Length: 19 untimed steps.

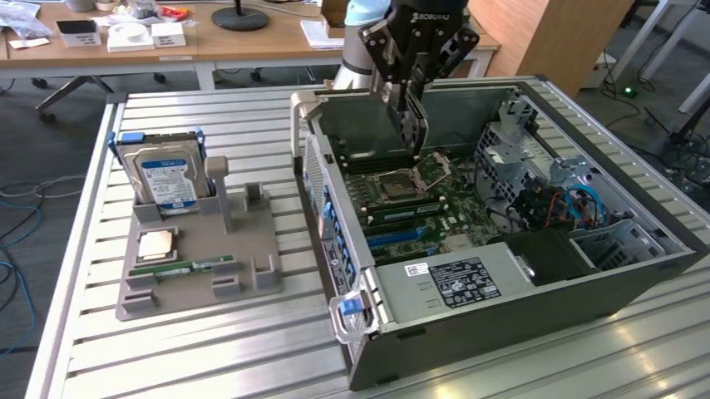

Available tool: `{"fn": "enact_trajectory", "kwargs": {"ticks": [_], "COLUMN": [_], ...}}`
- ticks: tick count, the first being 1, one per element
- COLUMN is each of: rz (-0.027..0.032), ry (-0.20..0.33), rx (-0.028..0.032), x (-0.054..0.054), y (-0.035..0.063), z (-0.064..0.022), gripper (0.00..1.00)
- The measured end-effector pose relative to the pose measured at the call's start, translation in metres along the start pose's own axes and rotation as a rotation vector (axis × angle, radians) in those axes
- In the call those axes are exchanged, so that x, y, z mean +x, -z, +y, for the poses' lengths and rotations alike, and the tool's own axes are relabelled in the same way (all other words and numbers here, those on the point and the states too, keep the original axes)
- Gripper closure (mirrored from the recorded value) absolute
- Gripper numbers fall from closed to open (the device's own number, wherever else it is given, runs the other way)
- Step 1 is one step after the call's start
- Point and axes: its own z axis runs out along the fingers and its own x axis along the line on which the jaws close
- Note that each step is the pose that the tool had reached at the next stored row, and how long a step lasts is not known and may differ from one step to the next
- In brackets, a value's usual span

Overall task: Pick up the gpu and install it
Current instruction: 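Pick up the gpu and move the gpu toward the slot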

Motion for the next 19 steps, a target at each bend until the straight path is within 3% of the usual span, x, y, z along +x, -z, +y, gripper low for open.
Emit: {"fn": "enact_trajectory", "kwargs": {"ticks": [19], "rz": [0.0000], "ry": [0.000], "rx": [-0.0001], "x": [-0.044], "y": [-0.0013], "z": [0.0014], "gripper": [0.74]}}
